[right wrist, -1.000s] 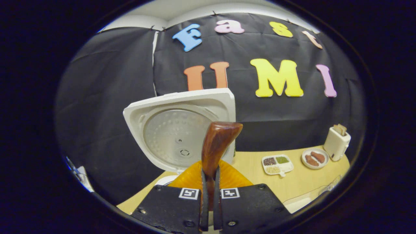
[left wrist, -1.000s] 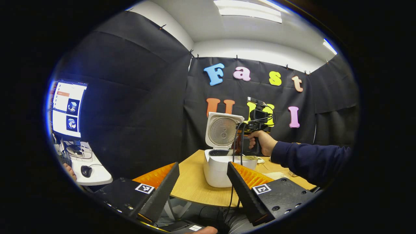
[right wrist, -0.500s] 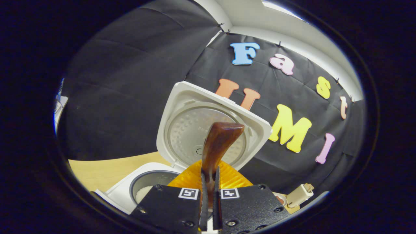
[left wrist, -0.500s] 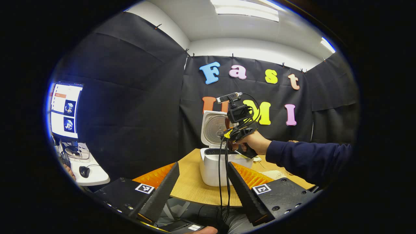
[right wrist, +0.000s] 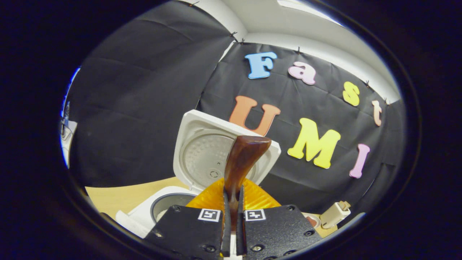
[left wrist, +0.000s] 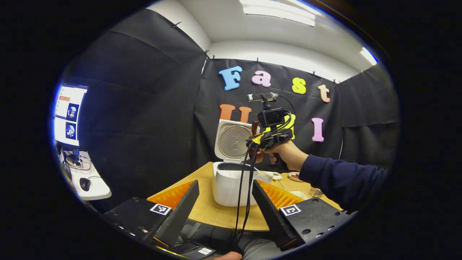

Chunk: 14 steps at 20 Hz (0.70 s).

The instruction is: Close the left gripper, press the button to open the rice cooker; take a wooden spoon from the chopstick holder with the right hand, scoop a spoonful of rice and pour it into the rice cooker, then put the wooden spoon back into the chopstick holder.

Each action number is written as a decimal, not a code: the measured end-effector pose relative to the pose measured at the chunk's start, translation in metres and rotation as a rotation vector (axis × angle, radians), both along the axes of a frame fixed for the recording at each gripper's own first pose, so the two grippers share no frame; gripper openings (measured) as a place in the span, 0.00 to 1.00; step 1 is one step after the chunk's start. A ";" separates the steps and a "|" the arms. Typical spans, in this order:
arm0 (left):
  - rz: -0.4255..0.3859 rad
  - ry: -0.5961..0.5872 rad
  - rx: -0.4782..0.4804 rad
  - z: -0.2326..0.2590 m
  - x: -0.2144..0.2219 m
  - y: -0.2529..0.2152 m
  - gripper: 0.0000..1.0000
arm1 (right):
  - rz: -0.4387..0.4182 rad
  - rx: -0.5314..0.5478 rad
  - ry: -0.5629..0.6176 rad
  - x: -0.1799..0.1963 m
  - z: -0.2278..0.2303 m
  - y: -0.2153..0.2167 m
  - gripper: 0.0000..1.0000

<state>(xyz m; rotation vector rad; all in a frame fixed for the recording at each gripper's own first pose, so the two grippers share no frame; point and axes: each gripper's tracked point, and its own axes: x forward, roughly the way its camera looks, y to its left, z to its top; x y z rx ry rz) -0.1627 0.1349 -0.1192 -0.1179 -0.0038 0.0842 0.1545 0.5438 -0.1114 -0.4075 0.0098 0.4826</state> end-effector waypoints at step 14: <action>-0.065 -0.025 0.139 0.025 0.032 -0.094 0.94 | -0.102 0.122 0.016 0.018 0.032 -0.204 0.11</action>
